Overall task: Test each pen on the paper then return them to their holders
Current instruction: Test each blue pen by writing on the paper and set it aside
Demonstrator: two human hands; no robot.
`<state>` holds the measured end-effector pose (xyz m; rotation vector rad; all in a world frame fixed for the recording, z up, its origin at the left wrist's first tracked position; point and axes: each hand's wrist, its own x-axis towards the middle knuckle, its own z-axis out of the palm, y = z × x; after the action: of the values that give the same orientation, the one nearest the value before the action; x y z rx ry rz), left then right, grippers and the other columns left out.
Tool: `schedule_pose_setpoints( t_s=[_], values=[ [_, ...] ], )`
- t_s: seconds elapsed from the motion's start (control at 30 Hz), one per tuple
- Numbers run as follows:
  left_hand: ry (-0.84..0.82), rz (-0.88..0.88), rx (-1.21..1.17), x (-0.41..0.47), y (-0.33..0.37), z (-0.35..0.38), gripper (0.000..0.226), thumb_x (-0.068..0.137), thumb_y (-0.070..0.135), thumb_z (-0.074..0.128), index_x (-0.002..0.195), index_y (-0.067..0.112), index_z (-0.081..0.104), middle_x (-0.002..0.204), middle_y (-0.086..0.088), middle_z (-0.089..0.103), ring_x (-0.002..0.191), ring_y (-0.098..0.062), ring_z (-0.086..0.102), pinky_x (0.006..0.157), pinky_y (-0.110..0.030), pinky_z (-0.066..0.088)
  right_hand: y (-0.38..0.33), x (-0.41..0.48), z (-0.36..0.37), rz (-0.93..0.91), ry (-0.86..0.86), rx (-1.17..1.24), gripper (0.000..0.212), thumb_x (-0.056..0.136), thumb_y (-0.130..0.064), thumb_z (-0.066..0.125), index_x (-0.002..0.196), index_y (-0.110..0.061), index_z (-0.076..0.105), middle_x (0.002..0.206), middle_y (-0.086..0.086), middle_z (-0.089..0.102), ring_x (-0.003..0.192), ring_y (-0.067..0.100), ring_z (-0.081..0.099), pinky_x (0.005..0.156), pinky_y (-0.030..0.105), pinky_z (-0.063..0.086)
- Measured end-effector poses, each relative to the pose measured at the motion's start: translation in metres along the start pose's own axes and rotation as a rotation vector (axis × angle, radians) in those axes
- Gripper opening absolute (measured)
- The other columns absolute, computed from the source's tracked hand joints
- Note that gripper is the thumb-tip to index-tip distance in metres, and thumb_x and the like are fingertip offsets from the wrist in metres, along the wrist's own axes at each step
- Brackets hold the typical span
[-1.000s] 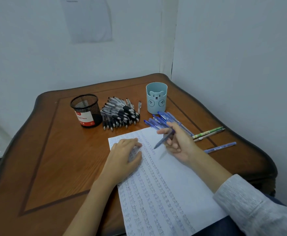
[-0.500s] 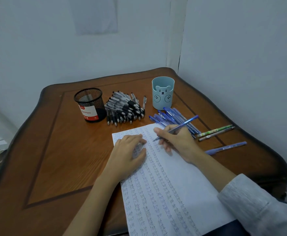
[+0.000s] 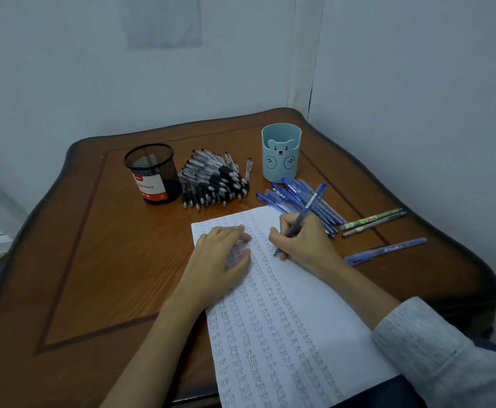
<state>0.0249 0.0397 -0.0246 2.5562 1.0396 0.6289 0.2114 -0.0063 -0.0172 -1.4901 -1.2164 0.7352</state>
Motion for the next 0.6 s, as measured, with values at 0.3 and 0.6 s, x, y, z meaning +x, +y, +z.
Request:
schedule_pose_setpoints(
  t_s=[0.3, 0.6],
  values=[
    [-0.004, -0.003, 0.008, -0.0012, 0.0012, -0.0005, 0.039, 0.090, 0.042, 0.041, 0.121, 0.027, 0.058, 0.138, 0.012, 0.049, 0.126, -0.003, 0.037, 0.097, -0.022, 0.024, -0.0023, -0.0001, 0.0018, -0.025, -0.018, -0.027, 0.036, 0.085, 0.003, 0.063, 0.055, -0.005, 0.045, 0.048, 0.008, 0.041, 0.036, 0.016, 0.053, 0.043, 0.027, 0.048],
    [-0.012, -0.003, 0.016, -0.0012, 0.0008, -0.0001, 0.041, 0.089, 0.044, 0.038, 0.122, 0.027, 0.057, 0.138, 0.013, 0.049, 0.125, -0.003, 0.038, 0.096, -0.023, 0.026, -0.0019, -0.0008, 0.0006, -0.024, -0.003, -0.012, 0.040, 0.082, 0.009, 0.059, 0.051, -0.009, 0.041, 0.045, 0.000, 0.038, 0.037, 0.017, 0.053, 0.043, 0.026, 0.045]
  ],
)
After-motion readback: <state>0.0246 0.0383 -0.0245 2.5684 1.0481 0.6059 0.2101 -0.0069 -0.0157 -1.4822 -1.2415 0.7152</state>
